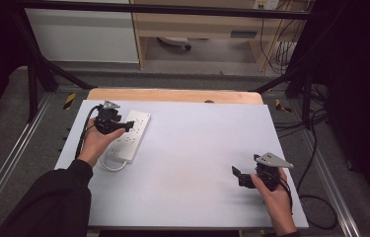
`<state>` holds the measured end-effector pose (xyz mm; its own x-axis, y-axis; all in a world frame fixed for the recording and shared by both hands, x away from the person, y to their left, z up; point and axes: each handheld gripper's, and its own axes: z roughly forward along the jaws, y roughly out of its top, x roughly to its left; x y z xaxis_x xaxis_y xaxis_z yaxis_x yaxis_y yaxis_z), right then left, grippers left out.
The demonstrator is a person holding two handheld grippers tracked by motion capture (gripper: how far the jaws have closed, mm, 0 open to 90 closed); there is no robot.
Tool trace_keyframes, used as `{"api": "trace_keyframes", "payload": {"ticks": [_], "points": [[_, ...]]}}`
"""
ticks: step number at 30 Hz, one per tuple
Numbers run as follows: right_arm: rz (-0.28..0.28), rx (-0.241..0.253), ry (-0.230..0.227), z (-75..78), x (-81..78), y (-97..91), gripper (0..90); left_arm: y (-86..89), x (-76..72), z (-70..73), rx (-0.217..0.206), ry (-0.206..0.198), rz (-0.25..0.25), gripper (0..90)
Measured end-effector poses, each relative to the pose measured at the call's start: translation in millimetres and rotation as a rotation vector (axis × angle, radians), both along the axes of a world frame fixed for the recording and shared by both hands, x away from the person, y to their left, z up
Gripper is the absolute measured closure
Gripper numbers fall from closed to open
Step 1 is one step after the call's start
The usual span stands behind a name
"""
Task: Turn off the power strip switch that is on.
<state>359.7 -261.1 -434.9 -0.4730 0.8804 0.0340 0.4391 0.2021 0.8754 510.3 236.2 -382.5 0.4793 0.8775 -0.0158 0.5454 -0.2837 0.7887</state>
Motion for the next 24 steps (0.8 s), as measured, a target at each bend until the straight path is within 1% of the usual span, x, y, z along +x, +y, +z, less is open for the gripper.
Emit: {"api": "trace_keyframes", "payload": {"ticks": [3,6,8,10,12,22,24], "points": [[-0.001,0.001,-0.001,0.0,0.1,0.0,3.5,1.1,-0.9,4.0,-0.04,-0.022,0.012,23.7],[-0.001,0.002,0.0,0.1,0.0,0.2,3.5,3.0,-1.8,7.0,-0.06,-0.045,0.022,16.6],[-0.001,0.002,0.0,0.1,0.0,0.3,3.5,4.0,-2.5,9.0,-0.076,-0.053,0.027,13.6],[-0.001,0.002,-0.001,0.1,0.1,0.2,3.5,4.7,-3.5,10.8,-0.089,-0.058,0.029,12.1],[-0.001,0.003,0.001,0.1,0.1,0.3,3.5,5.1,-4.8,12.5,-0.093,-0.059,0.026,10.6],[-0.001,0.005,0.003,0.1,0.4,0.2,3.0,9.8,-12.5,20.2,-0.095,-0.055,0.027,9.8],[0.0,0.006,0.003,0.2,0.4,0.3,2.8,11.4,-14.6,22.6,-0.1,-0.062,0.029,9.6]]}}
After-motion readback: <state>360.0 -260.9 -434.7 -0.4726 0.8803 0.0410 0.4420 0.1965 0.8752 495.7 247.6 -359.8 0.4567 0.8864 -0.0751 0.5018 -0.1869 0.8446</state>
